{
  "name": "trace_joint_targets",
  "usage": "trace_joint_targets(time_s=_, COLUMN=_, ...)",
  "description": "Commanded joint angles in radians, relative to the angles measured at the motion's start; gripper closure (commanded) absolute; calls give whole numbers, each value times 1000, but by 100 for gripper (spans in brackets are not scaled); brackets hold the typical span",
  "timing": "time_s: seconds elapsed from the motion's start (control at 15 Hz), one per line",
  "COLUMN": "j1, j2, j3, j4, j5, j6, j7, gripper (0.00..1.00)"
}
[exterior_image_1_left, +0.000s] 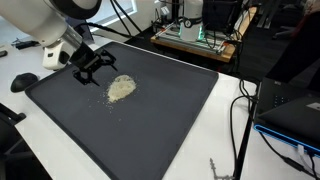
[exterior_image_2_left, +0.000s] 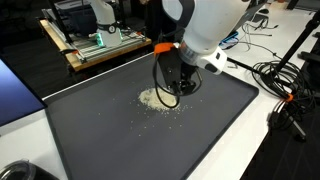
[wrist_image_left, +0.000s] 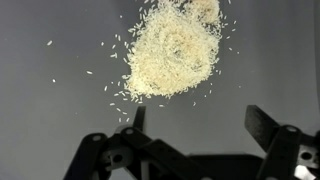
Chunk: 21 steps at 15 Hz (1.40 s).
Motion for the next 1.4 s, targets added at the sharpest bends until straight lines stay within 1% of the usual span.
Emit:
trace_joint_targets(time_s=0.0, j1=50, j2=56, j3=-19, j4=104, j5=-50, j6=-71, j7=-28, gripper=0)
trace_joint_targets(time_s=0.27, j1=93, j2=53, j3=-28, j4=98, j5=-85, j6=-43, j7=9, gripper=0)
trace_joint_targets(time_s=0.6, j1=122, j2=5, j3=-42, j4=0, j5=-100, j6=75, j7=104, gripper=0)
trace_joint_targets(time_s=0.93, j1=135, j2=-69, j3=-55, j4=-155, j5=-118, j6=241, j7=209, gripper=0)
trace_joint_targets(time_s=1.33, j1=126, j2=-217, j3=-55, j4=-412, j5=-144, j6=398, j7=295, gripper=0)
